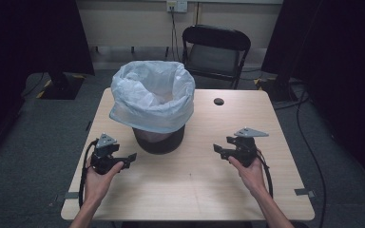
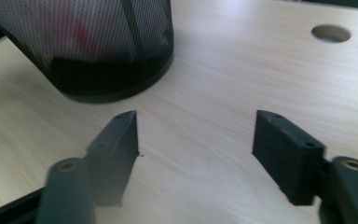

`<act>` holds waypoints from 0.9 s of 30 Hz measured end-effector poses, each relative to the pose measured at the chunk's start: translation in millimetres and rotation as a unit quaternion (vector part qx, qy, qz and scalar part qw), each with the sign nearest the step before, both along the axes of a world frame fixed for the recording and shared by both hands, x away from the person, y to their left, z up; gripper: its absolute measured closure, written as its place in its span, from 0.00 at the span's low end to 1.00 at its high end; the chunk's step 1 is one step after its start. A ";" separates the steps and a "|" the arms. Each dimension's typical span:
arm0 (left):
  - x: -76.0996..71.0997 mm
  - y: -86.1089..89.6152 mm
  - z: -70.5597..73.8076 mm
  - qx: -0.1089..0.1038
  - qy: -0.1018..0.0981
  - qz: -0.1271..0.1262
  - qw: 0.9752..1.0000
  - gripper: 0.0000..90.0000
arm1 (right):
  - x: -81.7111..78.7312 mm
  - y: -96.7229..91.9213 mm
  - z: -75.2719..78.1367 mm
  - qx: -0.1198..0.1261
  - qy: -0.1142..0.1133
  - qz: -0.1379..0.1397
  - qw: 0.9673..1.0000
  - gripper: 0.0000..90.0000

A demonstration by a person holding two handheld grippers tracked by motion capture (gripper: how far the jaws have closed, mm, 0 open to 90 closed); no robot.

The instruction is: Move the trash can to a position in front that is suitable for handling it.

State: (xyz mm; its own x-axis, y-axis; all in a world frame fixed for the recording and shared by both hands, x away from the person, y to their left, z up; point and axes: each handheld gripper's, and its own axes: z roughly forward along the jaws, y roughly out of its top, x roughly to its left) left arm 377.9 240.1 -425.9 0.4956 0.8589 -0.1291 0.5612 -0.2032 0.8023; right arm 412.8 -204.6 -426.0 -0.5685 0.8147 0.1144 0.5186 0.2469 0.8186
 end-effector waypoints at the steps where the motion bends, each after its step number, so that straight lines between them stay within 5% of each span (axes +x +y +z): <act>1: 1.7 2.1 2.0 -0.004 -0.003 0.003 1.000 0.19 | 5.2 7.0 0.1 0.005 -0.001 0.013 1.000 0.43; 5: 9.3 7.9 10.3 -0.002 -0.014 0.017 1.000 0.19 | 14.3 15.8 4.8 0.017 -0.007 0.025 1.000 0.35; 9: 9.0 9.2 26.5 0.003 -0.036 0.005 0.999 0.19 | 33.9 25.4 22.1 0.037 -0.020 0.030 0.999 0.24; 13: 14.1 15.5 38.2 -0.008 -0.052 0.019 0.998 0.19 | 48.5 32.4 37.6 0.055 -0.036 0.033 0.997 0.26; 15: 18.4 19.0 34.3 -0.050 -0.058 0.023 0.997 0.19 | 52.3 37.2 41.8 0.076 -0.043 0.043 0.995 0.26; 21: 29.4 21.0 32.0 -0.067 -0.070 0.034 0.995 0.19 | 67.2 47.9 42.9 0.080 -0.046 0.038 0.995 0.27; 24: 35.7 24.0 34.7 -0.088 -0.072 0.045 0.993 0.20 | 78.3 46.9 44.0 0.102 -0.051 0.024 0.993 0.32; 27: 42.1 24.5 40.0 -0.059 -0.072 0.054 0.994 0.20 | 89.6 48.1 48.0 0.105 -0.069 -0.001 0.992 0.27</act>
